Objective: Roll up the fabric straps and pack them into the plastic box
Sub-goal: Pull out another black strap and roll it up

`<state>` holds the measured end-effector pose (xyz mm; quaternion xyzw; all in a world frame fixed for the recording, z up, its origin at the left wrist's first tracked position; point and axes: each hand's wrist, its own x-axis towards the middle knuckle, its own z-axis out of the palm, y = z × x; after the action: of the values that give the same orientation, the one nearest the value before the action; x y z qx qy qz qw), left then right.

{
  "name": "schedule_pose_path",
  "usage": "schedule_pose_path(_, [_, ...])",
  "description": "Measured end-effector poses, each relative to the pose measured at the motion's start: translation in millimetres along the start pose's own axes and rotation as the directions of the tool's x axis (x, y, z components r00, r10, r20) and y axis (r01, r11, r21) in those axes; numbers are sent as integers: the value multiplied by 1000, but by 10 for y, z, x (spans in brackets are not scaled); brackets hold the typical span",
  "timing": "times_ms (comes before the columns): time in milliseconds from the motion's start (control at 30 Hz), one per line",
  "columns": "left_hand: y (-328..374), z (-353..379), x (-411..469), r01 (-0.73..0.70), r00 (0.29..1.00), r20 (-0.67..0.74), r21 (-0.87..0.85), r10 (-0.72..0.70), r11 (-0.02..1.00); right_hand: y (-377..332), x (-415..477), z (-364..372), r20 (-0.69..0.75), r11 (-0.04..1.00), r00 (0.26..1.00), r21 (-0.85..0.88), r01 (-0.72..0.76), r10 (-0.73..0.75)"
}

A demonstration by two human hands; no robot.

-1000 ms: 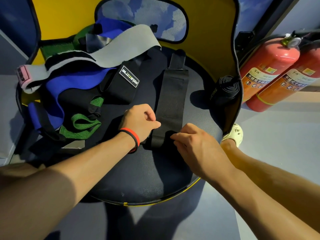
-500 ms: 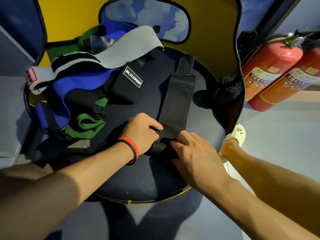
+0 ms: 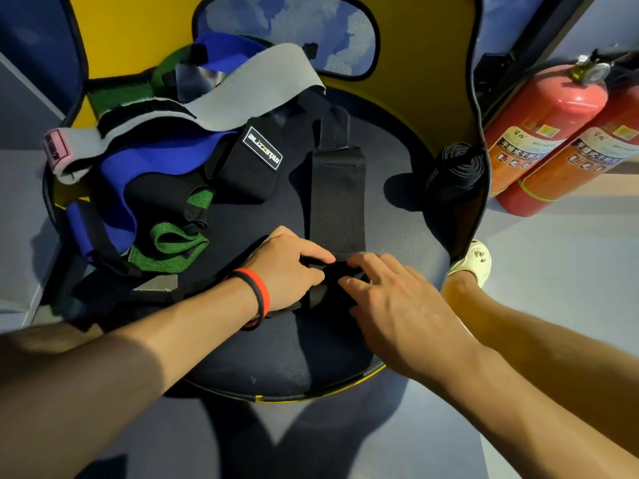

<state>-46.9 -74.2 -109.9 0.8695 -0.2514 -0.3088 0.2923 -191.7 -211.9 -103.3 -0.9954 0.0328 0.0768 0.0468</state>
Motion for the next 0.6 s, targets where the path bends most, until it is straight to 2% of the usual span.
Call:
schedule_pose_path(167, [9,-14,6,-13,1000,0,2,13,1000,9,47,69,-2,999,999,-4,38,-38])
schedule_pose_path(300, [-8,-84,36,0,1000,22,-13,1,1000,-10,68,52,-37,999,999,50,2,0])
schedule_pose_path(433, [-38,-3,27,-4,997,-71,-16,3,1000,-9,59,61,-73,999,997,53,-6,9])
schedule_pose_path(600, [-31,-11,16,6,999,-36,-13,-6,1000,22,107,83,-97,986,995,166,-21,38])
